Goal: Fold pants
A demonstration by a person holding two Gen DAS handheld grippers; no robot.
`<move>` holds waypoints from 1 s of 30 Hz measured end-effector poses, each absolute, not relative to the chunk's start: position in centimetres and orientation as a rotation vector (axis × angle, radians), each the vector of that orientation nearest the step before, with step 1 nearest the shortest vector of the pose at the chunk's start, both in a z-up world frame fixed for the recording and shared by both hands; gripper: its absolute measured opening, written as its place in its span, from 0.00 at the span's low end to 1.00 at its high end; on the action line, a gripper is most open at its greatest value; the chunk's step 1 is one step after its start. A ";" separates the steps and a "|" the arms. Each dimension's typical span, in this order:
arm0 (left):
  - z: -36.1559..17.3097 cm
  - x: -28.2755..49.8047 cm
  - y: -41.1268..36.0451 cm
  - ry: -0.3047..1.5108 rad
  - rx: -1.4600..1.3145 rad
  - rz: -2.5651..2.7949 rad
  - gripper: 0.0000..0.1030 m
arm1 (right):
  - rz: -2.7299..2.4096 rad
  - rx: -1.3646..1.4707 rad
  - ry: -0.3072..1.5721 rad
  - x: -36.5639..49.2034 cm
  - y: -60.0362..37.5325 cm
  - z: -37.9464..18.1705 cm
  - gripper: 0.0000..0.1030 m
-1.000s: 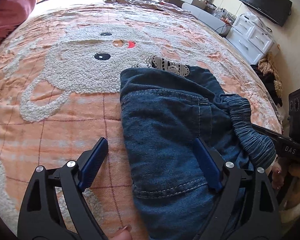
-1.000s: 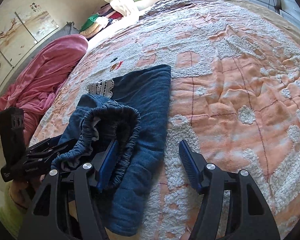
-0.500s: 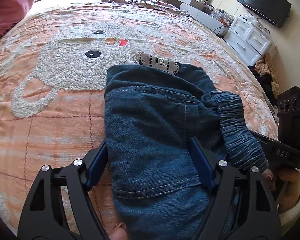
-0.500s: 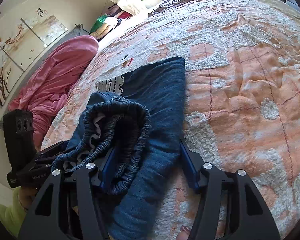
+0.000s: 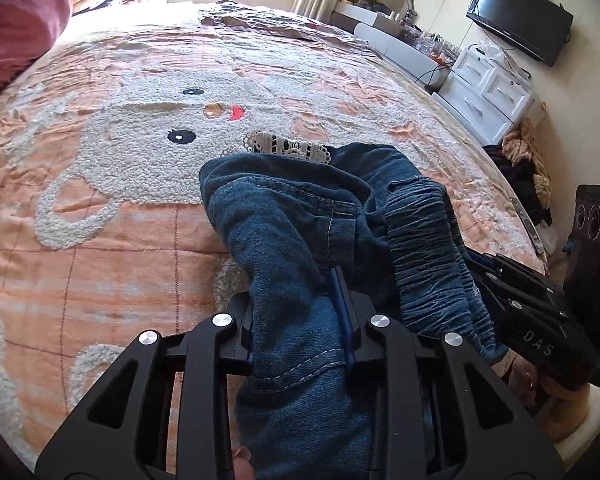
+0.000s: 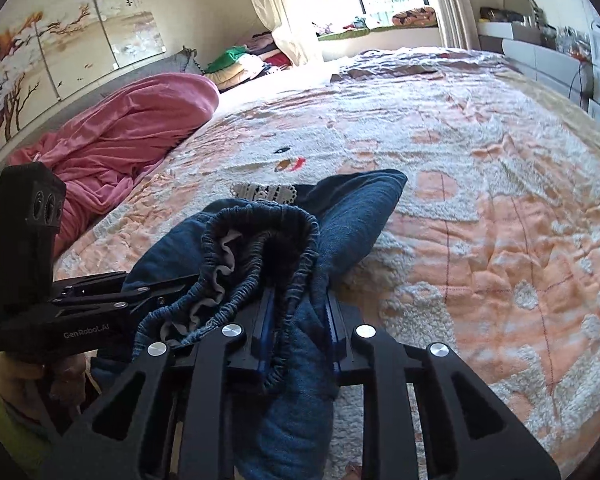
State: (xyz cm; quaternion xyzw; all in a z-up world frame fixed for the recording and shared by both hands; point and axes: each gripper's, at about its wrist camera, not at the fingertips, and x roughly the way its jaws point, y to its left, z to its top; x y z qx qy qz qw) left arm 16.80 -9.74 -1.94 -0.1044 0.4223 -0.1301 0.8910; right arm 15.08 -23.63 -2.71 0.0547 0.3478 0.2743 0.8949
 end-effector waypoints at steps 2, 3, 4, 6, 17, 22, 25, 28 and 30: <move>-1.1 16.5 -9.4 0.855 -0.204 -0.261 0.21 | 0.583 0.087 0.695 15.1 -22.8 -1.8 0.19; -0.7 16.5 -9.1 0.839 -0.199 -0.250 0.21 | 0.590 0.079 0.686 15.2 -22.3 -1.4 0.19; -0.2 16.5 -8.6 0.823 -0.199 -0.240 0.21 | 0.601 0.072 0.681 15.4 -21.8 -1.0 0.19; 0.7 16.7 -7.5 0.801 -0.212 -0.222 0.21 | 0.616 0.071 0.676 16.1 -20.8 -0.6 0.19; 2.0 19.2 -2.1 0.761 -0.202 -0.121 0.21 | 0.672 0.066 0.663 21.1 -13.9 0.8 0.19; 0.9 20.4 -0.7 0.789 -0.211 -0.120 0.21 | 0.663 0.078 0.709 22.7 -12.5 -0.3 0.19; -0.3 21.0 -0.4 0.813 -0.207 -0.117 0.21 | 0.651 0.078 0.753 23.5 -11.9 -1.4 0.19; -1.6 21.4 -0.3 0.841 -0.215 -0.113 0.21 | 0.639 0.102 0.809 24.2 -11.9 -2.8 0.19; -2.1 21.4 -0.2 0.841 -0.216 -0.110 0.21 | 0.626 0.121 0.834 24.6 -12.2 -3.4 0.20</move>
